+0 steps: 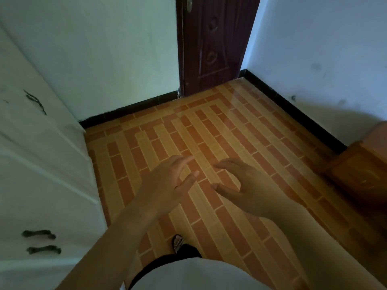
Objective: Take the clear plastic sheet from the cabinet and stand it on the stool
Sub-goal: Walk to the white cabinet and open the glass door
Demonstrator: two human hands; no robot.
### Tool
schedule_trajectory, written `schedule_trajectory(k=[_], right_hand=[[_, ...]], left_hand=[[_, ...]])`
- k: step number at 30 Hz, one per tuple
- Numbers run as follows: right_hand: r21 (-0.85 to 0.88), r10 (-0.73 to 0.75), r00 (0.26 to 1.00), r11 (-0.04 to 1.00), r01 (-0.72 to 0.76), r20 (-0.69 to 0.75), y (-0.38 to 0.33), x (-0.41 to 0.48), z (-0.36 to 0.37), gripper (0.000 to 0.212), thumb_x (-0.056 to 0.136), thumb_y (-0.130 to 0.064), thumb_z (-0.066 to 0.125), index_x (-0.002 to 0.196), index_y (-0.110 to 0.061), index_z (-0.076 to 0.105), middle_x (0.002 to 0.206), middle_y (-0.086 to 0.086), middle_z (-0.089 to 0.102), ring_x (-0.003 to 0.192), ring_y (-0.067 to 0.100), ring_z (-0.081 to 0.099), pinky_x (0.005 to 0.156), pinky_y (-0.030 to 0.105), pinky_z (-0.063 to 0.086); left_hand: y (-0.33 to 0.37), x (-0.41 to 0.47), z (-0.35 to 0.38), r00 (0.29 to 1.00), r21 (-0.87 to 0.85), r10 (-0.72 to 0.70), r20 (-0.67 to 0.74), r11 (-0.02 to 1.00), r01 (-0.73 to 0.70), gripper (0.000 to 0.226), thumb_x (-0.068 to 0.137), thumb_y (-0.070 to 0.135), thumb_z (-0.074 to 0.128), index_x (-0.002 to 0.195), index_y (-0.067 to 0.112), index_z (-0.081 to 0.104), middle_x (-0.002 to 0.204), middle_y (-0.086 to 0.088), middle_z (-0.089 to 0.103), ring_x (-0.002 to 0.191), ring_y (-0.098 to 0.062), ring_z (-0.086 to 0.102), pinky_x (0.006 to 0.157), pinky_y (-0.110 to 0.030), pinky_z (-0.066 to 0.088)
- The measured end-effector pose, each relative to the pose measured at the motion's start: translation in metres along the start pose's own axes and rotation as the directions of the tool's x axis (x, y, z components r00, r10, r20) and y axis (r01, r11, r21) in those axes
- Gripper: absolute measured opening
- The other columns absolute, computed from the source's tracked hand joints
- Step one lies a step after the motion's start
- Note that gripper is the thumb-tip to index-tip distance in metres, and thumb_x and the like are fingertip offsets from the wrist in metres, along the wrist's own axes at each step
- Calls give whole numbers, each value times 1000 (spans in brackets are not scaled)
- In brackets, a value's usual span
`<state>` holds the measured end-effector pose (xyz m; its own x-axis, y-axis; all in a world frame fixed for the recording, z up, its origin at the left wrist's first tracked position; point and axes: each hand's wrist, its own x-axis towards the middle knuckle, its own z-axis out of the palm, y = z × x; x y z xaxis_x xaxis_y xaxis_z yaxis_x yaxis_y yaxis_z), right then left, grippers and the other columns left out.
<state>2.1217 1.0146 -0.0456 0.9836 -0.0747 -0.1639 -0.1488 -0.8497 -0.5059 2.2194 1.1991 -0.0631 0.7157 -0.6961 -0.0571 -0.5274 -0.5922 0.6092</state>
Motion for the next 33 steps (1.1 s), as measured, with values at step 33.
schedule_trajectory(k=[33], right_hand=[[257,-847,280,424,868,453,-206,460,-14,55,86,-52,51,135,-29,39,140,-11,40,110,-8,28,83,-4,19]], left_hand=[[-150,93,-179,258,-267,-690,-676,556,787,68,80,66,21,135,32,39,139,8,46,126,-9,43,103,-26,32]])
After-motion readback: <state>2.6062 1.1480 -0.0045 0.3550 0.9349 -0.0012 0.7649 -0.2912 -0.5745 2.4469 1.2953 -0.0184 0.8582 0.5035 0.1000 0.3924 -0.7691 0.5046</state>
